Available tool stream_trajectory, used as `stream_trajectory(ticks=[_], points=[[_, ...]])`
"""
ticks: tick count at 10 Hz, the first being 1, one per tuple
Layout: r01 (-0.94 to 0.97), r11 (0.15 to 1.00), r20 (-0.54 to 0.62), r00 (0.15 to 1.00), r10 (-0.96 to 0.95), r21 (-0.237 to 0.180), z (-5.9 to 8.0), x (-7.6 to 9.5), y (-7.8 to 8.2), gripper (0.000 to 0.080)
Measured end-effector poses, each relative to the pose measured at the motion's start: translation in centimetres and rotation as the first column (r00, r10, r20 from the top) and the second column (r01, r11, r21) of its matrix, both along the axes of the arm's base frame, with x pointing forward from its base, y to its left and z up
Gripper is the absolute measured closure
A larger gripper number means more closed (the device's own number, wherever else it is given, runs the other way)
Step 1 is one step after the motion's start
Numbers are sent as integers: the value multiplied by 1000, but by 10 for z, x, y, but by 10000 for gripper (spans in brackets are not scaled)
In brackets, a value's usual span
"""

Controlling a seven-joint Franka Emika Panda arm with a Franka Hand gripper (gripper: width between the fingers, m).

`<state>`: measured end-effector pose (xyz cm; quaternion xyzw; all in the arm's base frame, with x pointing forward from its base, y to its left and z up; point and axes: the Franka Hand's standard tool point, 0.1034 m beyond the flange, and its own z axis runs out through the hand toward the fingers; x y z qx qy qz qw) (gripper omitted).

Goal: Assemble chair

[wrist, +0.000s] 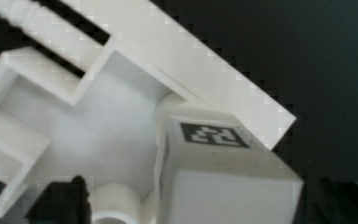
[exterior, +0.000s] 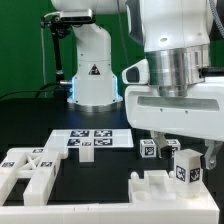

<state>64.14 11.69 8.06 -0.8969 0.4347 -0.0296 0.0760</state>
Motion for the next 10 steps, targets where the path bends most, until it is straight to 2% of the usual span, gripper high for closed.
stream_trajectory(ticks=[3, 5, 7, 10], points=[[-227, 973, 21, 974, 228, -38, 0, 0, 2, 151], [-449, 889, -6, 893, 450, -88, -1, -4, 4, 150], [-639, 758, -11, 765, 643, -127, 0, -3, 3, 150], [-853, 489, -31, 502, 864, -181, 4, 4, 3, 150]])
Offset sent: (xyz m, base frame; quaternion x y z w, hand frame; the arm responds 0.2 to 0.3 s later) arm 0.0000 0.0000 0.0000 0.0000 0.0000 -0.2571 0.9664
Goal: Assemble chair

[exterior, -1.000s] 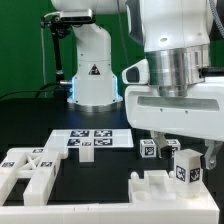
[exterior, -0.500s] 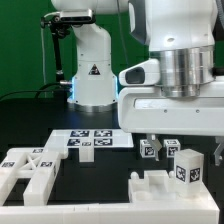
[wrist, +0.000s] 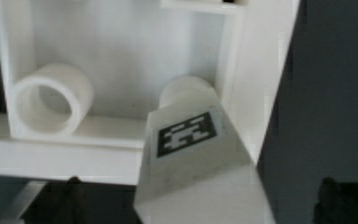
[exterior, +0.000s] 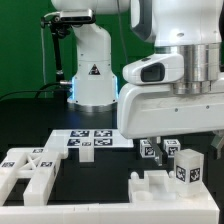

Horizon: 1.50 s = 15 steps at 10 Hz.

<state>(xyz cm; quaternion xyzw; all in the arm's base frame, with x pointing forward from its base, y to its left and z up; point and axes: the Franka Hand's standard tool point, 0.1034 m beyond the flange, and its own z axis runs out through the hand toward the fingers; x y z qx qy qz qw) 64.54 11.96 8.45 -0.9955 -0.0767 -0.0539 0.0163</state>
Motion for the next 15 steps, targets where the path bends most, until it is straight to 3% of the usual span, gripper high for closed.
stream_trajectory(ticks=[1, 3, 6, 8, 11, 15], points=[[-143, 989, 4, 990, 144, -34, 0, 2, 0, 150], [-172, 984, 3, 985, 172, -42, 0, 4, 0, 150], [-172, 984, 3, 985, 172, -42, 1, 4, 0, 514], [-144, 989, 3, 990, 144, -38, 0, 4, 0, 514], [137, 991, 7, 991, -137, -2, 0, 3, -1, 514], [523, 850, 3, 852, -524, 57, 0, 2, -2, 514]])
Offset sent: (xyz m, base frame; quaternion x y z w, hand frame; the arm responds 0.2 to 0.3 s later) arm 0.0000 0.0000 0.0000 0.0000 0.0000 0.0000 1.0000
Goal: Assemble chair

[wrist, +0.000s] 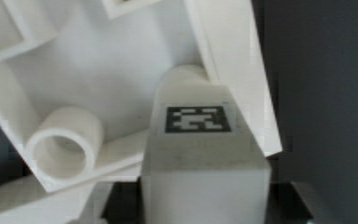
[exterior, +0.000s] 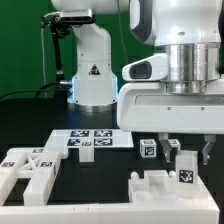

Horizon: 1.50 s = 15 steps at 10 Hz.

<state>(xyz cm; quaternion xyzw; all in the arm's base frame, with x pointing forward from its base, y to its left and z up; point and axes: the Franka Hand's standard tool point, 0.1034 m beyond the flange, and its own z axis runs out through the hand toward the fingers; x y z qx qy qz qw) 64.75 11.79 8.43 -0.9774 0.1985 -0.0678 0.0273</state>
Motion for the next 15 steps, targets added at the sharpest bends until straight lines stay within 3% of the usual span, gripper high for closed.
stream_trajectory(ticks=[2, 4, 7, 8, 9, 10, 11, 15], points=[[285, 958, -9, 959, -284, 47, -1, -3, 2, 514], [517, 853, -31, 856, -516, 78, -1, -3, 3, 514], [663, 741, -58, 748, -661, 101, -1, -4, 3, 514], [690, 716, -72, 724, -686, 112, -1, -4, 5, 431], [710, 693, -86, 703, -706, 123, -1, -5, 8, 295], [699, 705, -85, 715, -694, 123, -1, -5, 8, 295], [649, 751, -75, 760, -645, 118, -1, -4, 7, 181], [358, 929, -21, 933, -358, 89, 2, -1, 3, 151]])
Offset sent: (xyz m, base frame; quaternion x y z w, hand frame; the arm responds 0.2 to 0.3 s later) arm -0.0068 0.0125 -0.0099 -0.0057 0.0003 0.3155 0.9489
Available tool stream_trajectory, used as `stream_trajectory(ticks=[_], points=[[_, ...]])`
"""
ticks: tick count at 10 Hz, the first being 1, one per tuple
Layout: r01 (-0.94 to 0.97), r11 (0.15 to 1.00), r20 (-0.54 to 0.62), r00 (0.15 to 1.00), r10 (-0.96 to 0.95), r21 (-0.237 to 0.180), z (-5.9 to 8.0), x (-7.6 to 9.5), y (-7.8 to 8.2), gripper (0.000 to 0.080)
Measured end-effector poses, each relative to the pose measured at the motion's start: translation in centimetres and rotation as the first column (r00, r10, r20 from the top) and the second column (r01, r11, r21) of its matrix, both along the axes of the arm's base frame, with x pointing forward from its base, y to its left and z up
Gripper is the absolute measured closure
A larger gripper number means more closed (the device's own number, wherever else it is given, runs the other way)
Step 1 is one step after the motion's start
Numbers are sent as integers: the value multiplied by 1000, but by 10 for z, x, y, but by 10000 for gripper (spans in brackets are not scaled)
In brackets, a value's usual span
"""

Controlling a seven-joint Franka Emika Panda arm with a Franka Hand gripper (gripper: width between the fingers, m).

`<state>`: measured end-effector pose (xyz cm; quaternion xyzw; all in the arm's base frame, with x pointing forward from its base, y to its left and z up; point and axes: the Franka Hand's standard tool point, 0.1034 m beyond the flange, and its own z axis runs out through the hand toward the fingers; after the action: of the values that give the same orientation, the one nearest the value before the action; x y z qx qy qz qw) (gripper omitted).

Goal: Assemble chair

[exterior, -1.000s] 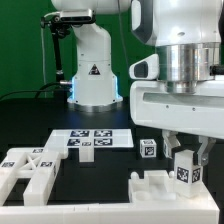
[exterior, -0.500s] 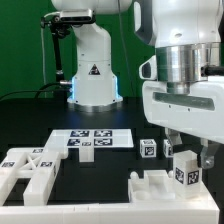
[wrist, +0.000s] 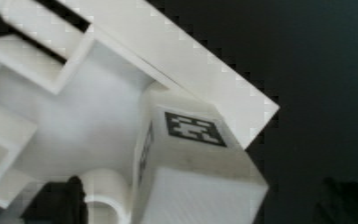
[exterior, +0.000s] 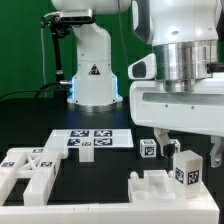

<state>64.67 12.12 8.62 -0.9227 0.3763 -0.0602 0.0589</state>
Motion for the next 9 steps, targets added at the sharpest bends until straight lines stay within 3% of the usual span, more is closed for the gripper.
stream_trajectory(ticks=[2, 5, 9], points=[[-157, 987, 5, 988, 158, -31, 0, 0, -1, 151], [-483, 870, 6, 874, 486, -101, 3, 5, -8, 151], [-779, 597, -43, 615, 788, -192, 3, 13, -8, 151]])
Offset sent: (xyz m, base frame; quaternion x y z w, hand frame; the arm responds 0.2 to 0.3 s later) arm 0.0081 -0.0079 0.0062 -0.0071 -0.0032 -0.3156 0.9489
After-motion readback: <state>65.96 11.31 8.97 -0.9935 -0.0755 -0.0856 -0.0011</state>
